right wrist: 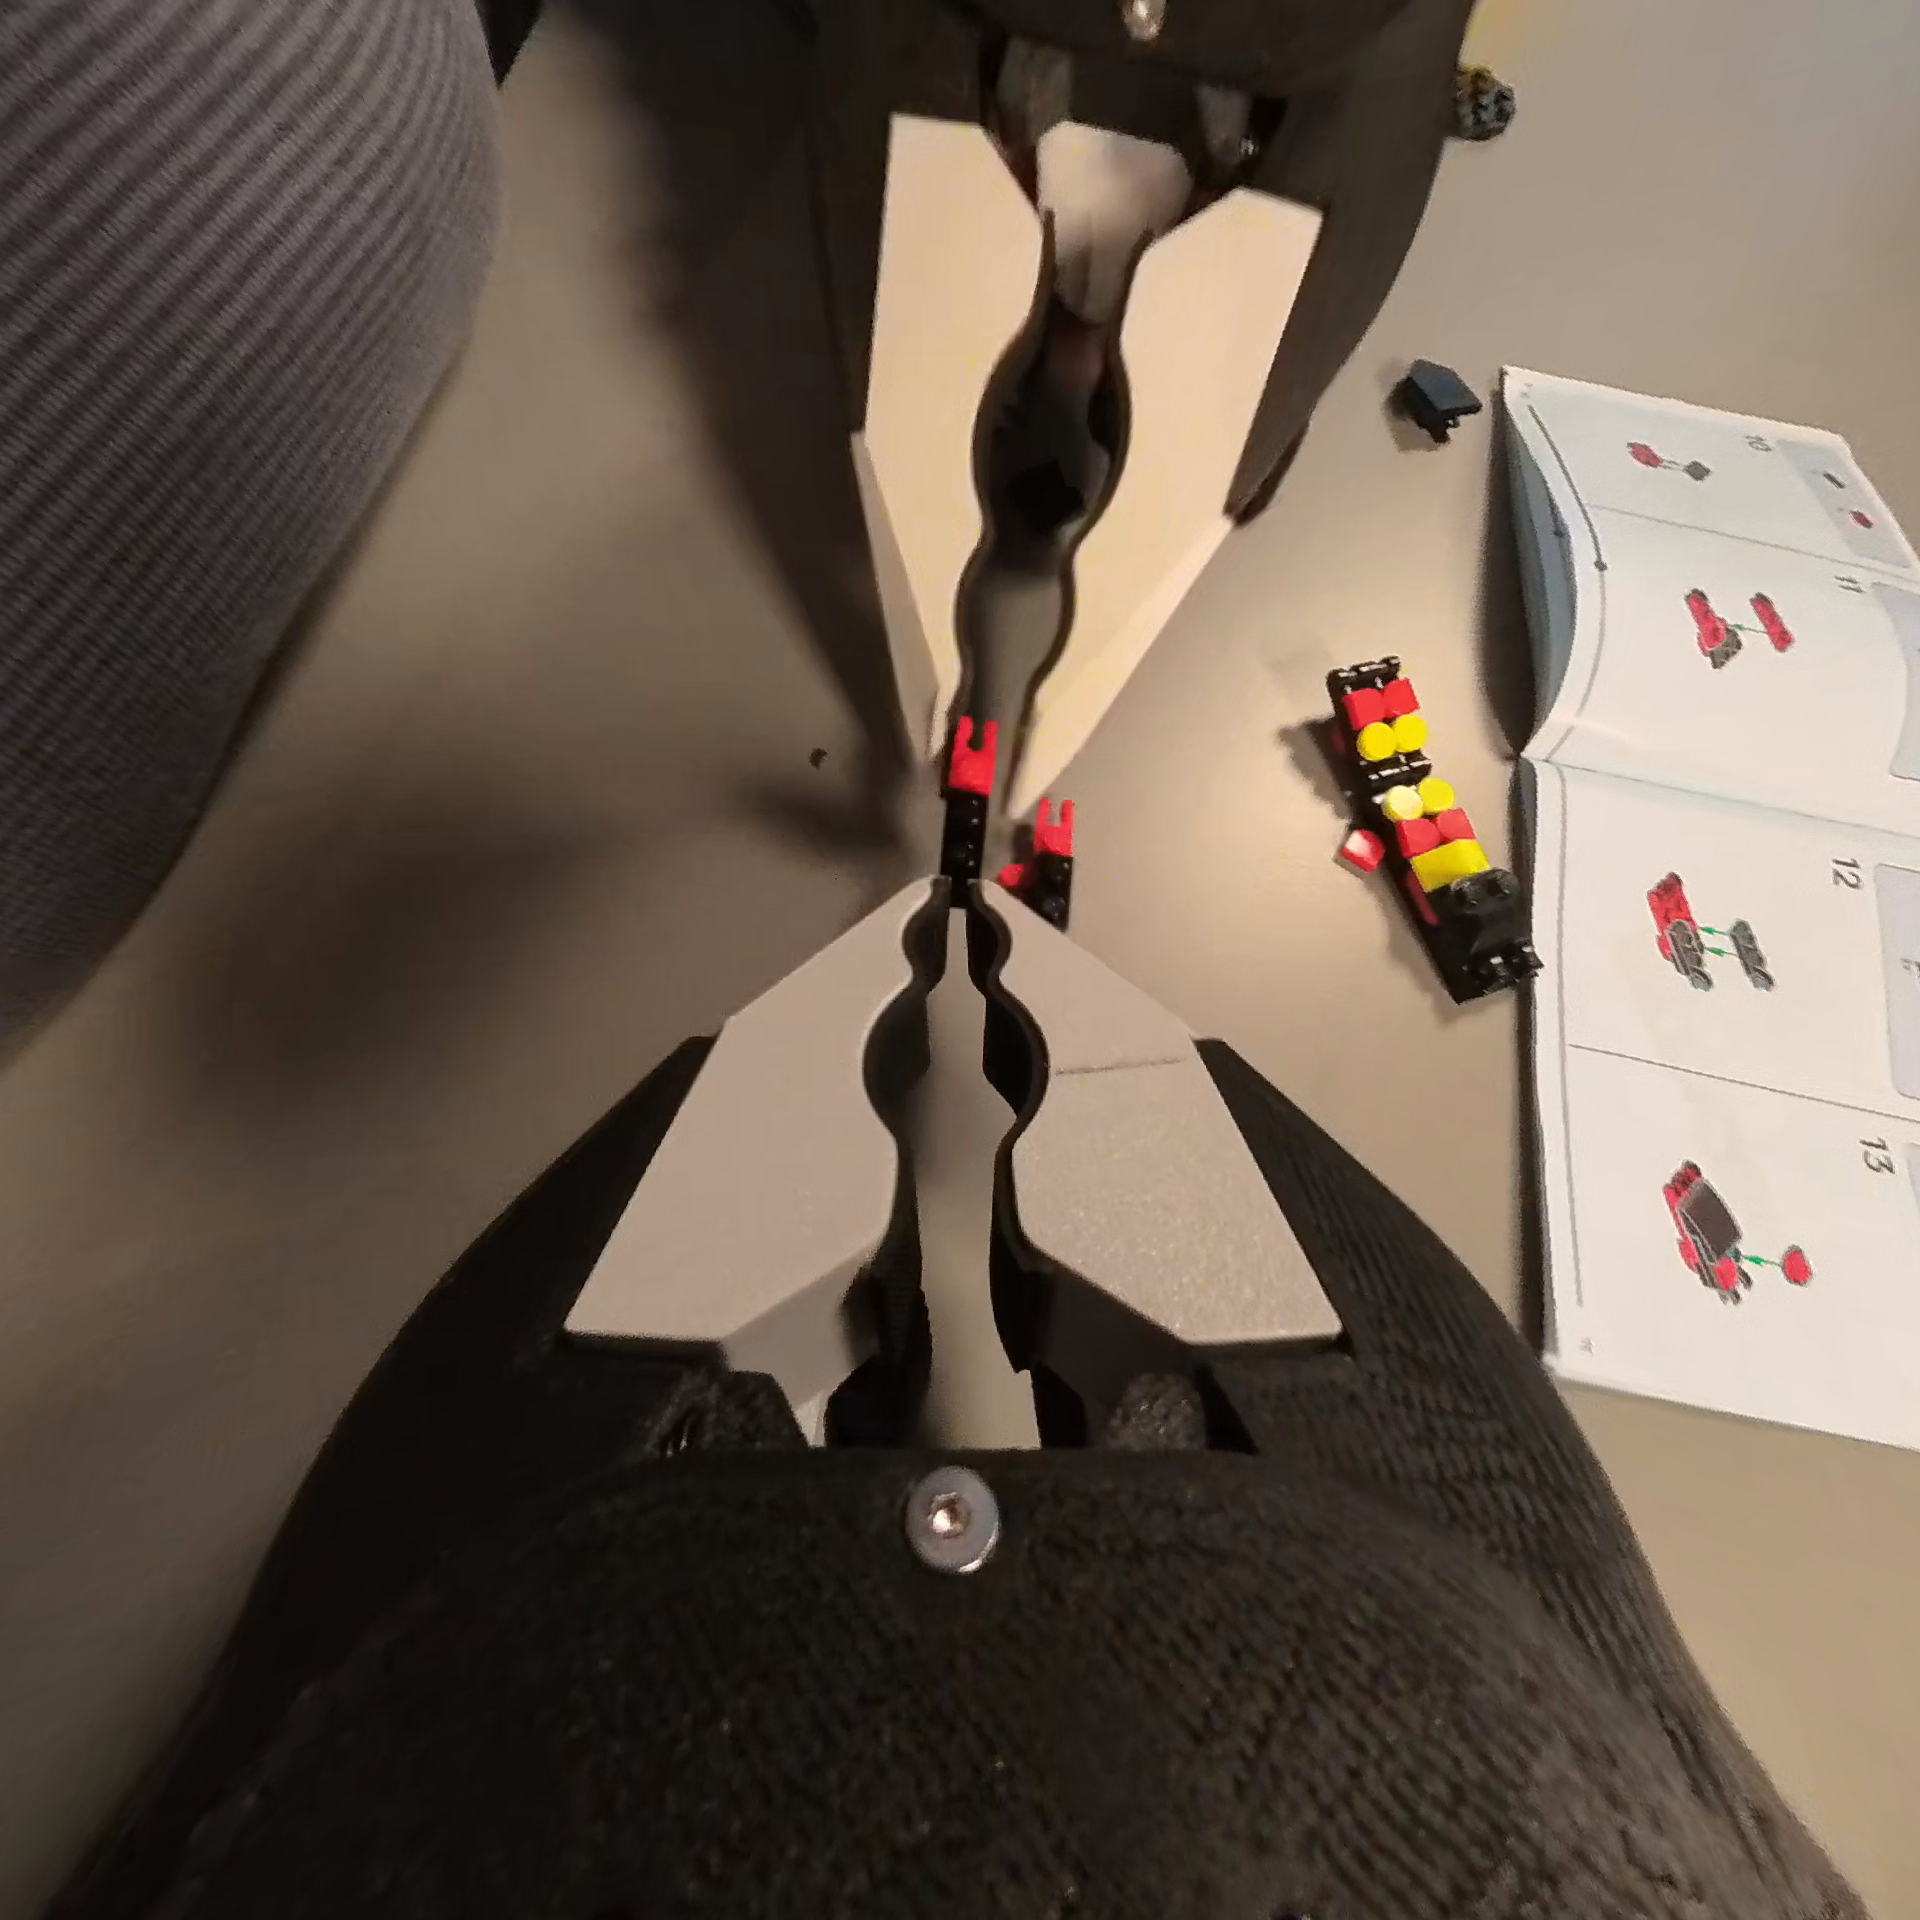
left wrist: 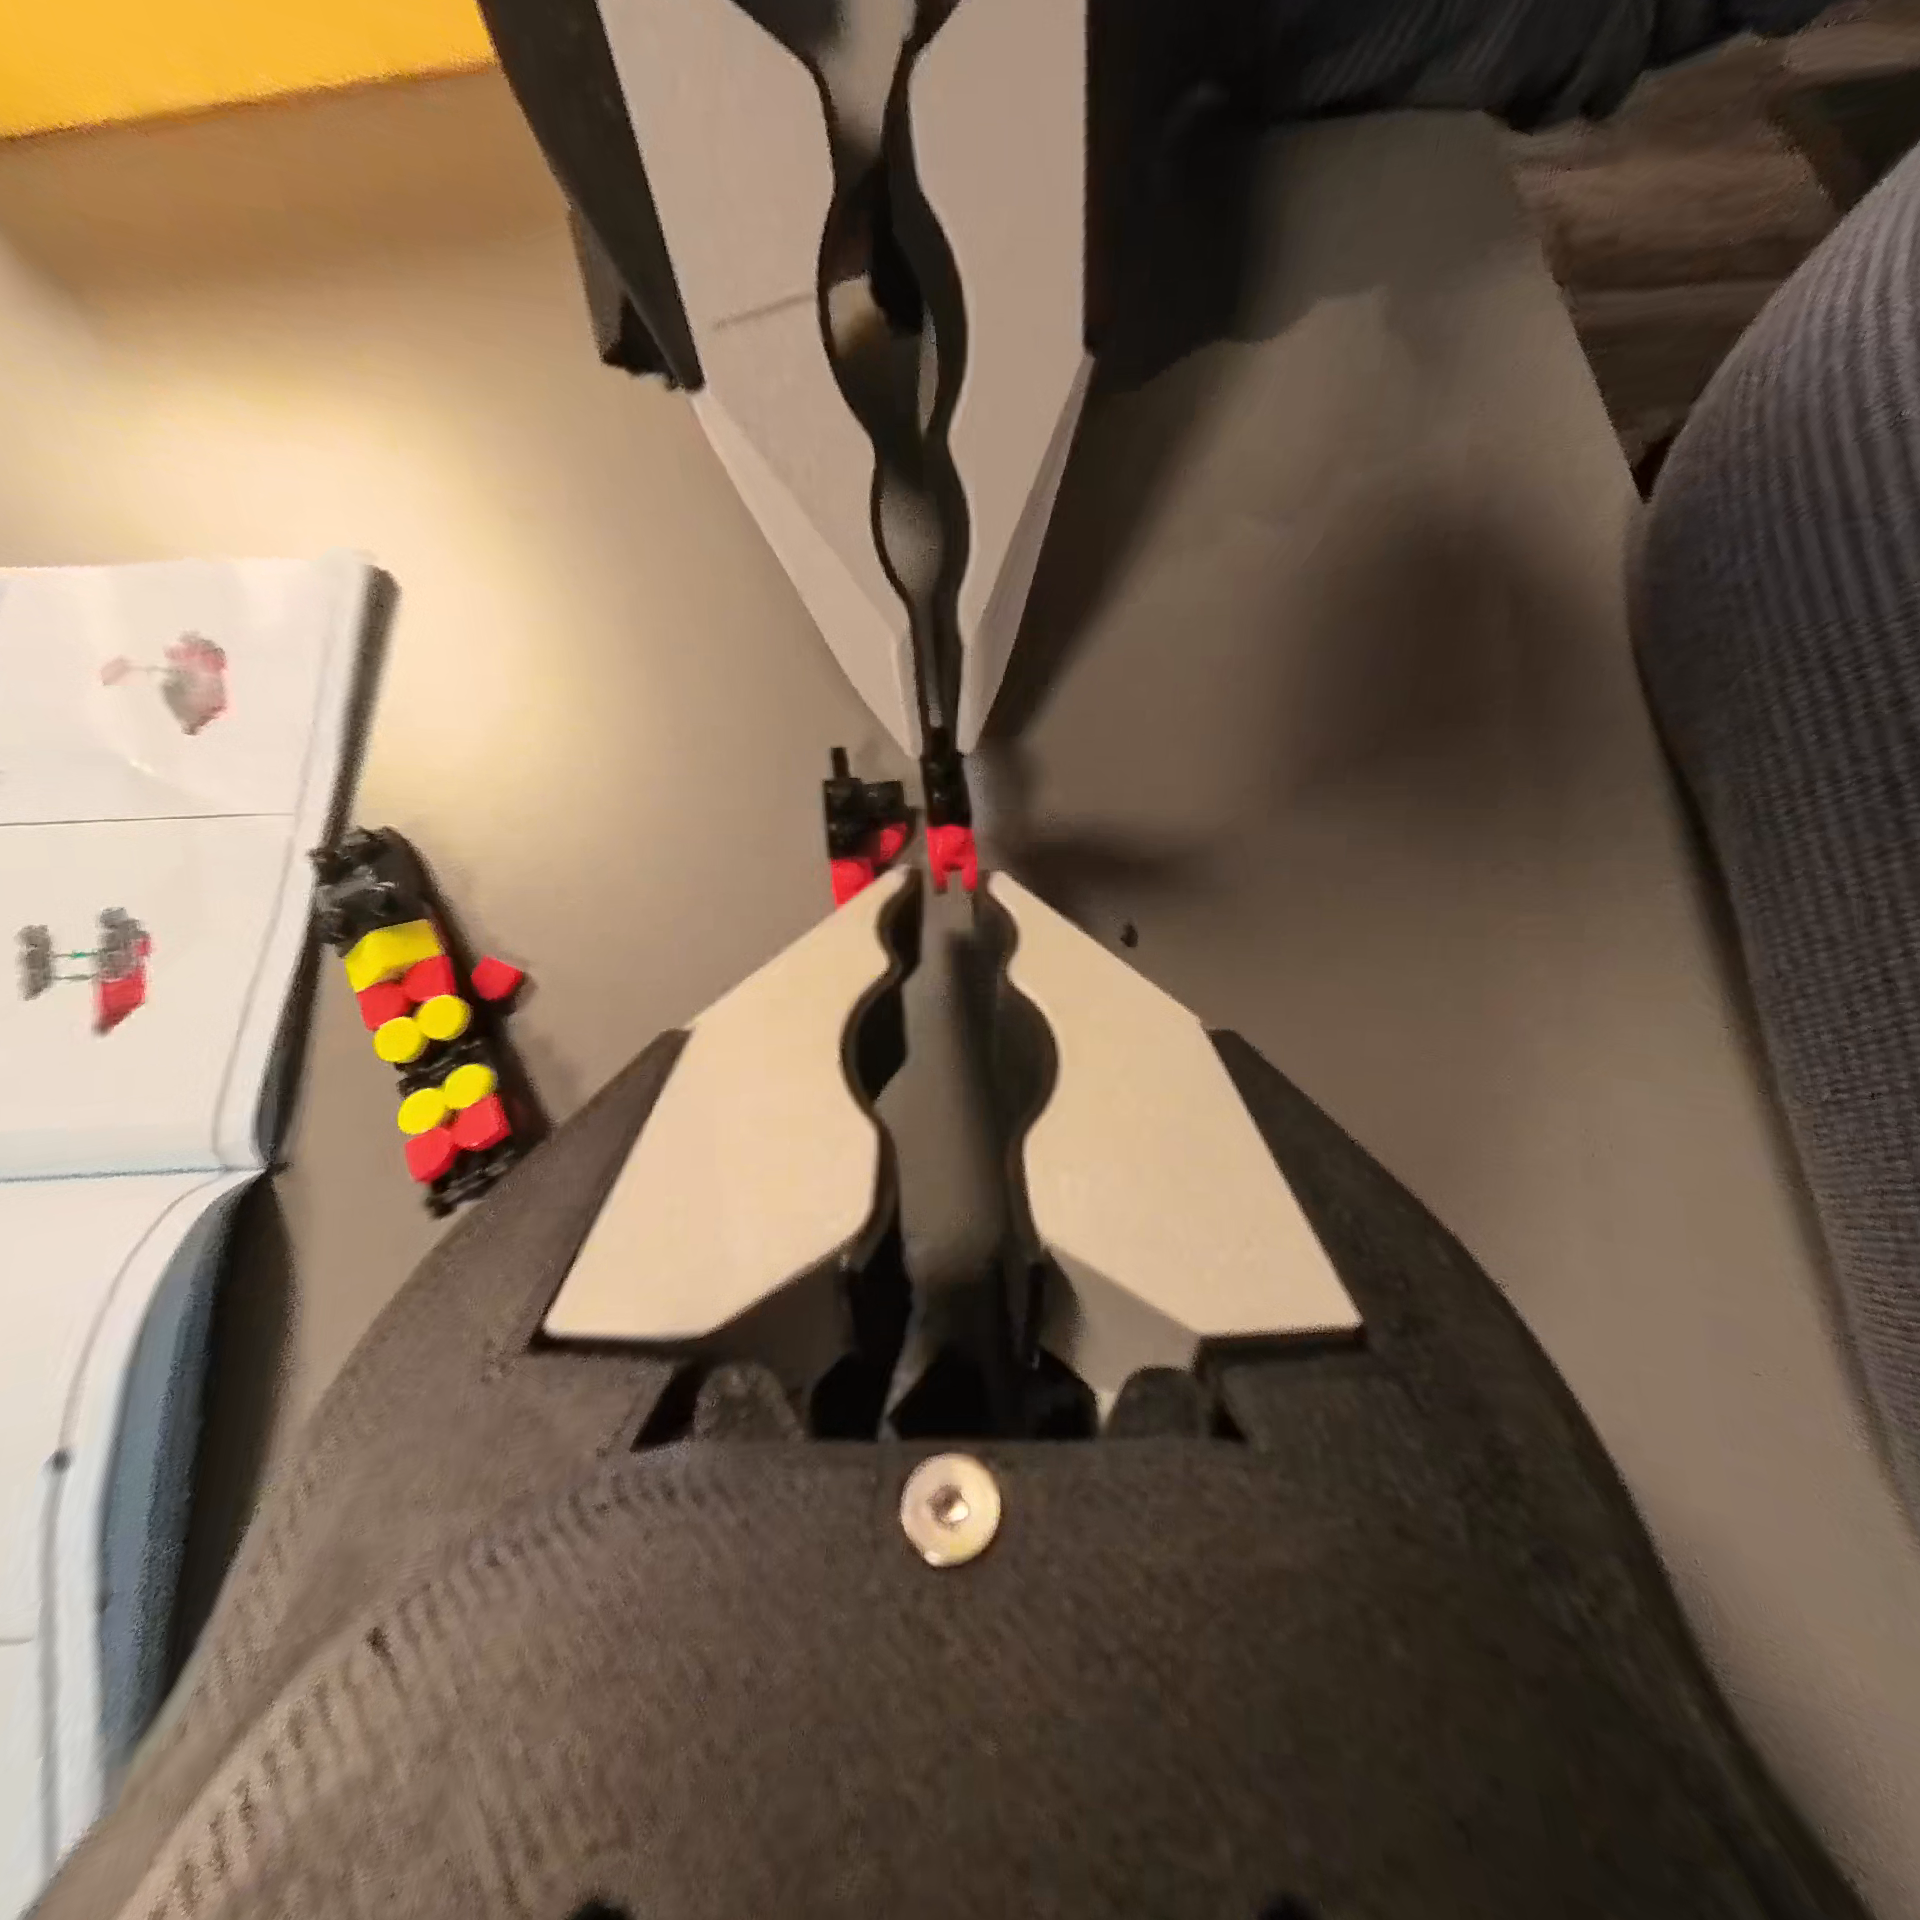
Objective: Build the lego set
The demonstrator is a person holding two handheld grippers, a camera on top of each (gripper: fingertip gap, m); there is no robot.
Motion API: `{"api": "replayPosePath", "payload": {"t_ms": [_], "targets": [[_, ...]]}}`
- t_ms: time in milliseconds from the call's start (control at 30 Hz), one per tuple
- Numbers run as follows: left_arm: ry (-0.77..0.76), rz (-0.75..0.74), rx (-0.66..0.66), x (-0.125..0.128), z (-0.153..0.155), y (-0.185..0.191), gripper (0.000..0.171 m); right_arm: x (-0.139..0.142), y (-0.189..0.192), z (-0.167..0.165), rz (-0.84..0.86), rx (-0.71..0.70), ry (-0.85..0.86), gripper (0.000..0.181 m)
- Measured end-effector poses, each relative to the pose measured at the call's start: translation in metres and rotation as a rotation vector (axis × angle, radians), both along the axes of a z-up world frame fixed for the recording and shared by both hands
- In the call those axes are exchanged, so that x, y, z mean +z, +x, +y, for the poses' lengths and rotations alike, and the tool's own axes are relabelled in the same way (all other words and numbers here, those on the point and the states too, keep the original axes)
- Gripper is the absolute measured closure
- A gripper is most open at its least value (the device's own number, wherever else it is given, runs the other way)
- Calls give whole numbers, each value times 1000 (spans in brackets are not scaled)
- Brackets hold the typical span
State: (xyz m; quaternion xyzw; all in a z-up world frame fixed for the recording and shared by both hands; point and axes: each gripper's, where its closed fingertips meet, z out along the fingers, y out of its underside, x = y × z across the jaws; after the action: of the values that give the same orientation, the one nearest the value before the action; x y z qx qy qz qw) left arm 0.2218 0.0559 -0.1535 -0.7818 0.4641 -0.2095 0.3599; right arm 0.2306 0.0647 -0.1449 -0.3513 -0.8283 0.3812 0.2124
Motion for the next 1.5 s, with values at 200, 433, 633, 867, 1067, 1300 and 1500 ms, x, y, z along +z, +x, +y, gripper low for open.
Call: {"api": "replayPosePath", "payload": {"t_ms": [200, 433, 633, 867, 1067, 1300, 1500], "targets": [[49, 35, 45, 3, 11, -11, 141, -1, -3, 11, -8, -60, 51, 180], [33, 45, 40, -5, 15, -4, 139, -9, -3, 10, -60, -76, 69, 180], [19, 44, 47, -7, 19, 1, 144, -11, -4, 11, -72, -87, 98, 180], [11, 39, 50, -8, 20, 4, 154, -11, -5, 10, -78, -99, 107, 180], [10, 41, 64, -8, 21, 3, 155, -10, -6, 11, -56, -92, 138, 179], [-59, -14, 93, -7, 23, -1, 156, -5, -11, 13, 153, -14, 360, 150], [-186, -121, 93, -4, 20, -2, 155, -6, -17, 6, 336, 81, 622, 160]]}}
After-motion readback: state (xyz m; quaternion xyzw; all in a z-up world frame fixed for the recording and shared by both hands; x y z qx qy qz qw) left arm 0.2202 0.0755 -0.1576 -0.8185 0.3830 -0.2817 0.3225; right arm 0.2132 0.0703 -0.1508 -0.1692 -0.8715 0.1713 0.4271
